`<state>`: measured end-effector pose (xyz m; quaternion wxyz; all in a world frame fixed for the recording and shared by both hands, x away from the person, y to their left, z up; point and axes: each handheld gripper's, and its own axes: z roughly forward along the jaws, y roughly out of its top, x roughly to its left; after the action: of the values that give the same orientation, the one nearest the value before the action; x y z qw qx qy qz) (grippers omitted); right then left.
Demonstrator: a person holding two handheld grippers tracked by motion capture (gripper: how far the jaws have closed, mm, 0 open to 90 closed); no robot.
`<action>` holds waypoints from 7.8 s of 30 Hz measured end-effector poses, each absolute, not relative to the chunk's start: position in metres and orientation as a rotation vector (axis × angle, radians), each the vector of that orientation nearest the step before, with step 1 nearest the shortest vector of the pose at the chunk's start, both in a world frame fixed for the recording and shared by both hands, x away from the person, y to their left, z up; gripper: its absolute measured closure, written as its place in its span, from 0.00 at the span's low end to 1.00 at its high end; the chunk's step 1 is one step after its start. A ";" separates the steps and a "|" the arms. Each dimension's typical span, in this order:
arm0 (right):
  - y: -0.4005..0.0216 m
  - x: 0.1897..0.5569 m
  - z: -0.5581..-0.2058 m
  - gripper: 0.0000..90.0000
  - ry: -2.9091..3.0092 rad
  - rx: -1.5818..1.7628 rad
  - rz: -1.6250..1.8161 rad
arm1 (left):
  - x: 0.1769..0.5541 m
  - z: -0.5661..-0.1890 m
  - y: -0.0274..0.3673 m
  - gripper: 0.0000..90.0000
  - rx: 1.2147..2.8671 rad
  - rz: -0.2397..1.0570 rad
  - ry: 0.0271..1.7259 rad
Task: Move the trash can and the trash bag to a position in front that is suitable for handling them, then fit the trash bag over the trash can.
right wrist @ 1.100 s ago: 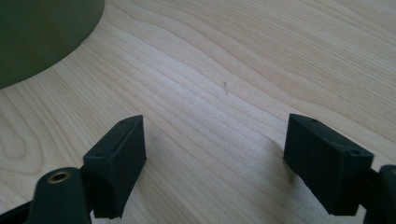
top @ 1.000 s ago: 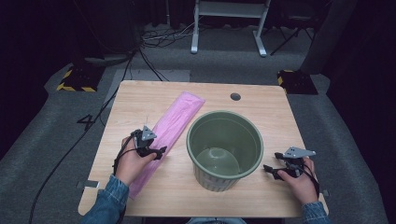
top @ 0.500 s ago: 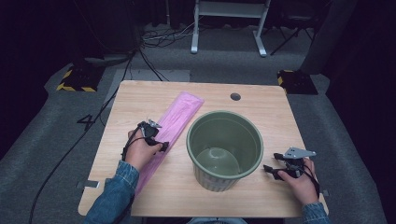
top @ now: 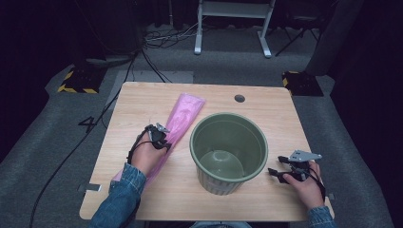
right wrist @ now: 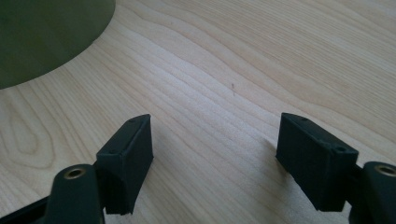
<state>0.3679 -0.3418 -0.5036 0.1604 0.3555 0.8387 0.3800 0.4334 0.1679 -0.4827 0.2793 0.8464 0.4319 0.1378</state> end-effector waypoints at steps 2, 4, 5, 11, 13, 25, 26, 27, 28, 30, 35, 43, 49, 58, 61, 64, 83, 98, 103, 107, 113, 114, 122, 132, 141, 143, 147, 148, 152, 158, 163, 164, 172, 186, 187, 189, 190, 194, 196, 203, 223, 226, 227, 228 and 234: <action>-0.342 0.368 -0.504 0.30 2.396 1.015 1.085 | 0.433 -0.485 0.170 0.94 2.251 0.373 1.135; -0.342 0.368 -0.504 0.30 2.396 1.016 1.086 | 0.433 -0.487 0.173 0.97 2.224 0.375 1.104; -0.342 0.368 -0.504 0.30 2.396 1.015 1.086 | 0.432 -0.488 0.175 0.98 2.214 0.370 1.094; -0.342 0.368 -0.504 0.30 2.396 1.016 1.085 | 0.428 -0.486 0.183 0.99 2.077 0.368 1.038; -0.342 0.368 -0.503 0.30 2.396 1.016 1.083 | 0.426 -0.481 0.187 0.99 2.031 0.370 1.021; -0.340 0.369 -0.503 0.29 2.392 1.025 1.081 | 0.413 -0.439 0.196 0.99 1.884 0.432 0.848; -0.340 0.369 -0.503 0.29 2.393 1.024 1.079 | 0.412 -0.437 0.196 0.99 1.882 0.436 0.842; -0.339 0.369 -0.503 0.28 2.393 1.023 1.080 | 0.410 -0.432 0.197 0.99 1.875 0.444 0.827; -0.338 0.370 -0.503 0.27 2.399 1.013 1.077 | 0.409 -0.429 0.197 0.99 1.864 0.444 0.820; -0.335 0.371 -0.503 0.27 2.400 1.015 1.080 | 0.407 -0.422 0.199 0.99 1.848 0.448 0.804; -0.326 0.372 -0.502 0.30 2.386 1.023 1.153 | 0.402 -0.406 0.203 0.99 1.825 0.467 0.761; -0.308 0.373 -0.494 0.34 2.400 0.975 1.211 | 0.396 -0.386 0.205 0.99 1.807 0.485 0.727; -0.294 0.375 -0.493 0.34 2.421 0.928 1.221 | 0.389 -0.376 0.205 0.99 1.776 0.469 0.695; -0.275 0.376 -0.490 0.35 2.435 0.875 1.260 | 0.381 -0.356 0.204 0.99 1.753 0.465 0.653; -0.271 0.376 -0.489 0.35 2.437 0.869 1.242 | 0.379 -0.349 0.203 0.99 1.745 0.467 0.640; -0.268 0.375 -0.490 0.36 2.445 0.867 1.255 | 0.377 -0.341 0.201 0.99 1.737 0.476 0.621; -0.287 0.361 -0.490 0.34 2.394 0.943 1.237 | 0.376 -0.272 0.159 0.99 1.722 0.457 0.426; -0.321 0.342 -0.489 0.34 2.309 1.036 1.232 | 0.375 -0.243 0.103 0.99 1.696 0.353 0.290; -0.322 0.344 -0.489 0.34 2.307 1.033 1.237 | 0.372 -0.234 0.084 0.99 1.692 0.328 0.247; -0.321 0.346 -0.490 0.34 2.316 1.031 1.242 | 0.369 -0.227 0.072 0.99 1.678 0.314 0.223; -0.322 0.347 -0.490 0.34 2.317 1.026 1.249 | 0.366 -0.221 0.054 0.99 1.662 0.284 0.186; -0.322 0.347 -0.489 0.34 2.315 1.027 1.250 | 0.366 -0.221 0.051 0.99 1.660 0.277 0.185; -0.322 0.352 -0.488 0.34 2.317 1.026 1.262 | 0.364 -0.221 0.031 0.99 1.646 0.237 0.162; -0.316 0.360 -0.486 0.34 2.334 1.001 1.284 | 0.369 -0.239 0.013 0.99 1.665 0.208 0.172; -0.318 0.362 -0.483 0.34 2.322 0.999 1.285 | 0.375 -0.262 0.025 0.99 1.698 0.213 0.199; -0.318 0.361 -0.482 0.34 2.320 0.998 1.283 | 0.374 -0.266 0.030 0.99 1.708 0.217 0.205; -0.318 0.359 -0.478 0.34 2.316 0.990 1.281 | 0.370 -0.278 0.042 0.99 1.734 0.229 0.215; -0.318 0.358 -0.476 0.34 2.309 0.984 1.283 | 0.369 -0.280 0.043 0.99 1.737 0.231 0.219; -0.321 0.356 -0.469 0.34 2.284 0.991 1.296 | 0.367 -0.287 0.055 0.99 1.760 0.250 0.220; -0.329 0.355 -0.455 0.34 2.236 1.006 1.317 | 0.366 -0.299 0.070 0.99 1.768 0.256 0.249; -0.335 0.353 -0.435 0.34 2.198 0.990 1.318 | 0.364 -0.306 0.075 0.99 1.770 0.260 0.255; -0.335 0.353 -0.431 0.34 2.193 0.986 1.318 | 0.364 -0.307 0.076 0.99 1.771 0.261 0.255; -0.332 0.349 -0.388 0.33 2.160 0.918 1.382 | 0.358 -0.314 0.083 0.99 1.793 0.273 0.262; -0.303 0.347 -0.344 0.33 2.169 0.772 1.449 | 0.342 -0.329 0.108 0.98 1.863 0.260 0.284; -0.301 0.347 -0.342 0.33 2.174 0.767 1.447 | 0.340 -0.330 0.110 0.98 1.865 0.262 0.286; -0.297 0.348 -0.339 0.33 2.177 0.745 1.444 | 0.337 -0.331 0.113 0.98 1.869 0.262 0.291; -0.295 0.347 -0.338 0.33 2.179 0.744 1.444 | 0.335 -0.331 0.114 0.98 1.872 0.263 0.291; -0.289 0.346 -0.331 0.33 2.172 0.717 1.461 | 0.332 -0.335 0.117 0.98 1.880 0.265 0.299; -0.287 0.346 -0.329 0.33 2.173 0.715 1.470 | 0.332 -0.337 0.117 0.98 1.884 0.274 0.302; -0.277 0.346 -0.321 0.30 2.172 0.698 1.490 | 0.330 -0.347 0.116 0.98 1.871 0.284 0.315; -0.253 0.355 -0.305 0.21 2.175 0.698 1.612 | 0.327 -0.359 0.107 0.98 1.942 0.299 0.306; -0.249 0.355 -0.302 0.21 2.172 0.690 1.615 | 0.327 -0.359 0.104 0.98 1.961 0.297 0.299; -0.248 0.355 -0.301 0.22 2.172 0.692 1.615 | 0.328 -0.359 0.103 0.98 1.965 0.289 0.295; -0.247 0.356 -0.301 0.23 2.172 0.692 1.616 | 0.328 -0.358 0.102 0.98 1.975 0.290 0.288; -0.245 0.359 -0.296 0.68 2.162 0.693 1.612 | 0.329 -0.358 0.100 0.95 1.983 0.276 0.286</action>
<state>0.3594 -0.2450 -0.2957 0.1775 0.2448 0.7641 0.5699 0.3289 0.0999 -0.3581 0.5309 0.8309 0.1196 0.1157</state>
